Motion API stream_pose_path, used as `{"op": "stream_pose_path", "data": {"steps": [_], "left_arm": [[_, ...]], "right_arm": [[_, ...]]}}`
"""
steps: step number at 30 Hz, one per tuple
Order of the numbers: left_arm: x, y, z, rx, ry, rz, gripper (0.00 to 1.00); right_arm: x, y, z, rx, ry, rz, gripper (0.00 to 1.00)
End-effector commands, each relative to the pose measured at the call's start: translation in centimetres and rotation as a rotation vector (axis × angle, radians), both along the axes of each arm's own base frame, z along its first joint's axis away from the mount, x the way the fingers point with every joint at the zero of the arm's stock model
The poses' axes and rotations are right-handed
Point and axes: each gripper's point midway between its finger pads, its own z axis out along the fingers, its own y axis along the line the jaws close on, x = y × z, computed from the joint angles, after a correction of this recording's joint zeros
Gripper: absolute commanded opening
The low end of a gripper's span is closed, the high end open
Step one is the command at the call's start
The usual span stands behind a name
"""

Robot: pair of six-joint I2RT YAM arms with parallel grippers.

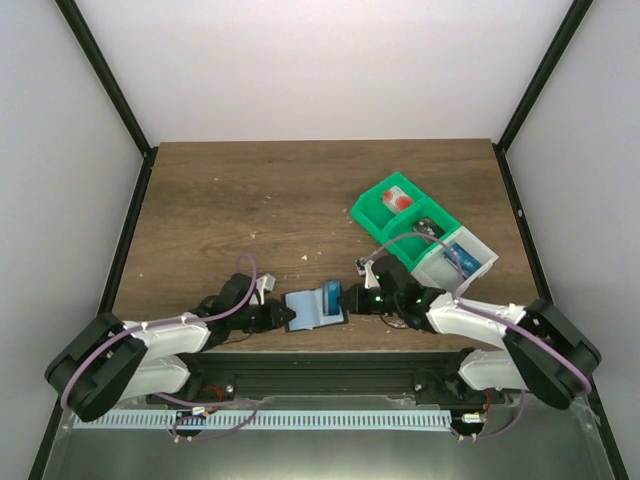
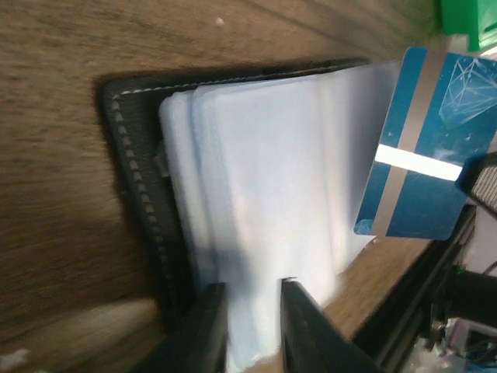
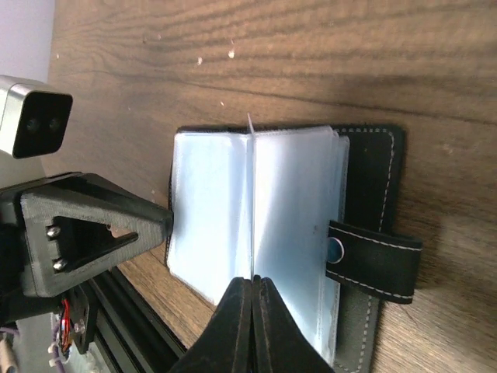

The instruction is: Take the credit cards out of the card holder

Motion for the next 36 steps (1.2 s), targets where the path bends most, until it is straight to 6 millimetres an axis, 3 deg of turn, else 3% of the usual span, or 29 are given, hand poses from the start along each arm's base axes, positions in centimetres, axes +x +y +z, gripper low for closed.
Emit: {"op": "stream_pose_path", "data": {"steps": [1,5,9,16,20,24,27,33,36], "left_arm": [[0.2,0.0,0.9,0.011,0.013,0.018,0.39],[1.3,-0.5,3.2,-0.006,-0.019,0.032,0.64],[1.8,-1.2,5.9,-0.057,-0.026,0.042,0.74],[2.4,-1.9,11.6,-0.247,0.038,0.164,0.69],[2.1,-1.9,15.5,-0.424,0.044,0.213,0.63],[1.6,-1.4,18.0,-0.546,0.073,0.249,0.63],[1.1,-1.3,18.7,-0.621,0.093,0.248,0.64],[-0.1,-2.1,17.6,-0.694,0.187,0.191,0.64],[-0.5,-2.5,17.7,-0.712,0.203,0.156,0.61]], "right_arm": [[1.2,-1.1,2.1,-0.045,-0.119,-0.025,0.01],[2.0,-1.4,3.8,-0.077,-0.238,0.002,0.0],[3.7,-1.9,5.7,-0.147,-0.457,0.01,0.0],[3.6,-0.6,11.0,-0.247,-0.956,0.074,0.0],[2.9,0.4,11.6,-0.265,-1.086,0.175,0.0],[1.7,0.8,11.2,-0.305,-1.187,0.259,0.0],[0.6,1.2,11.2,-0.312,-1.264,0.312,0.0],[-2.3,2.9,11.6,-0.349,-1.461,0.418,0.0],[-2.4,3.9,11.2,-0.424,-1.489,0.435,0.0]]}}
